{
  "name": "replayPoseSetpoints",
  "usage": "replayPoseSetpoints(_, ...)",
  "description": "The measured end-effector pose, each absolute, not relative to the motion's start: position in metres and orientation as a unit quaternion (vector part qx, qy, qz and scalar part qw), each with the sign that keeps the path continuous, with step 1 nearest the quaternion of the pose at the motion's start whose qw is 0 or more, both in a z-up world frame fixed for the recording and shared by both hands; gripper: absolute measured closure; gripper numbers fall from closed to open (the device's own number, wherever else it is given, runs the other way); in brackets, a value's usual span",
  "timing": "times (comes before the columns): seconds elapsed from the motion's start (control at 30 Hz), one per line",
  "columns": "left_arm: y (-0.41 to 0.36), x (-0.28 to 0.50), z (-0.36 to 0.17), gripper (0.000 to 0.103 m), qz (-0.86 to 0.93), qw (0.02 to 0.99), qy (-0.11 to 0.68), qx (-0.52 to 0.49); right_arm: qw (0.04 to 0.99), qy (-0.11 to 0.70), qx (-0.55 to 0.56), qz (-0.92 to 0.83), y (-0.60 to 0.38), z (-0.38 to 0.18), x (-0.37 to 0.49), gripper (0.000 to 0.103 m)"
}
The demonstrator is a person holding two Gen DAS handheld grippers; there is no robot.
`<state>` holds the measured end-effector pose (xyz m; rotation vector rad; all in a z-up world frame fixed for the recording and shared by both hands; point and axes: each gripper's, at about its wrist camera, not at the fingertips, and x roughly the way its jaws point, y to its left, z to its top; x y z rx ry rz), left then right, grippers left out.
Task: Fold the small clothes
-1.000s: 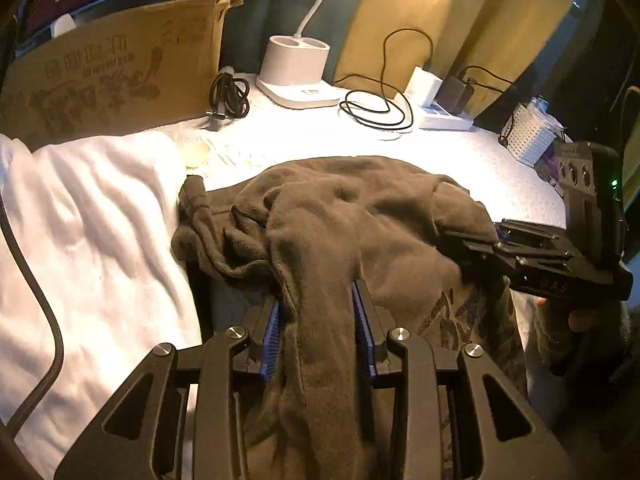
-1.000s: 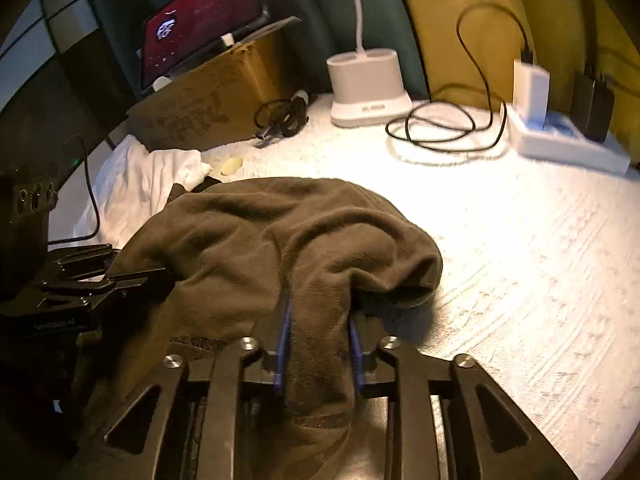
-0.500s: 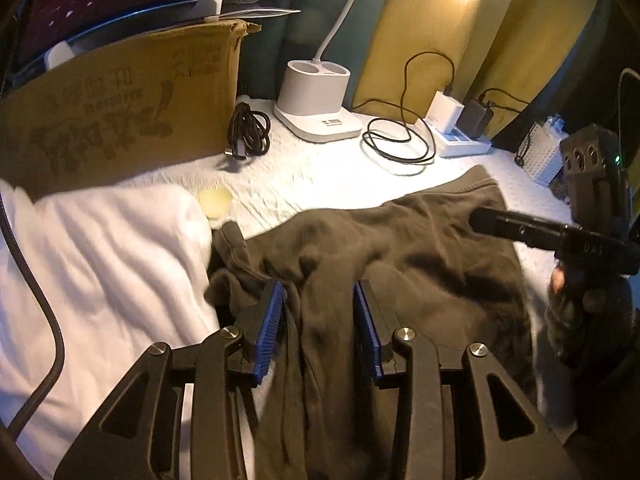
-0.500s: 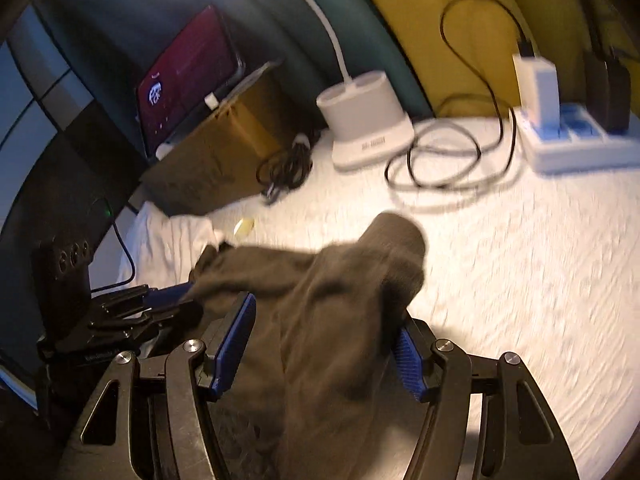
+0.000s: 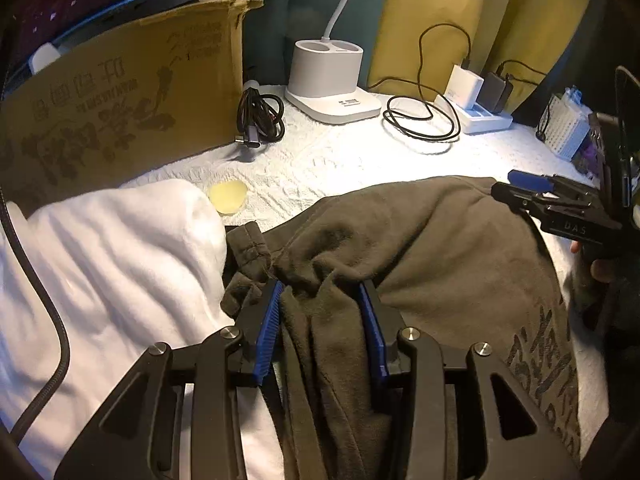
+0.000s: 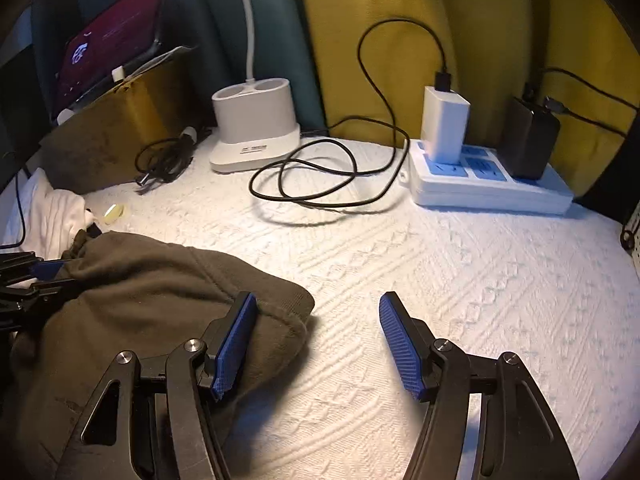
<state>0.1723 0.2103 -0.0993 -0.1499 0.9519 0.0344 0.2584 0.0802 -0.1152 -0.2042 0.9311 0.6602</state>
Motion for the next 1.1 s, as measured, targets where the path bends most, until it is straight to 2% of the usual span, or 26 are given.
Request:
replayPoseSetpoints(0.23,0.201,0.165,-0.091,0.063,0.034,0.892,0.448,-0.052,0.851,0.416,-0.142,0.289,0.085,-0.109,0.247,0.037)
replayPoseSetpoints(0.6,0.178,0.140,-0.078,0.063,0.020,0.895,0.442,-0.055,0.848,0.419,-0.120,0.302,0.086,-0.090,0.219,0.037)
replayPoseSetpoints(0.9,0.176,0.120,-0.093,0.063,0.023,0.882,0.466,-0.065,0.825,0.438,-0.123,0.335,0.089,-0.098,0.196,0.037)
replayPoseSetpoints(1.0,0.179,0.117,-0.098,0.058,0.026,0.881,0.468,-0.072,0.822,0.442,-0.134,0.333,0.088,-0.105,0.188,0.037)
replayPoseSetpoints(1.1,0.182,0.114,-0.099,0.057,0.028,0.880,0.467,-0.079,0.821,0.449,-0.140,0.325,0.083,-0.112,0.185,0.037)
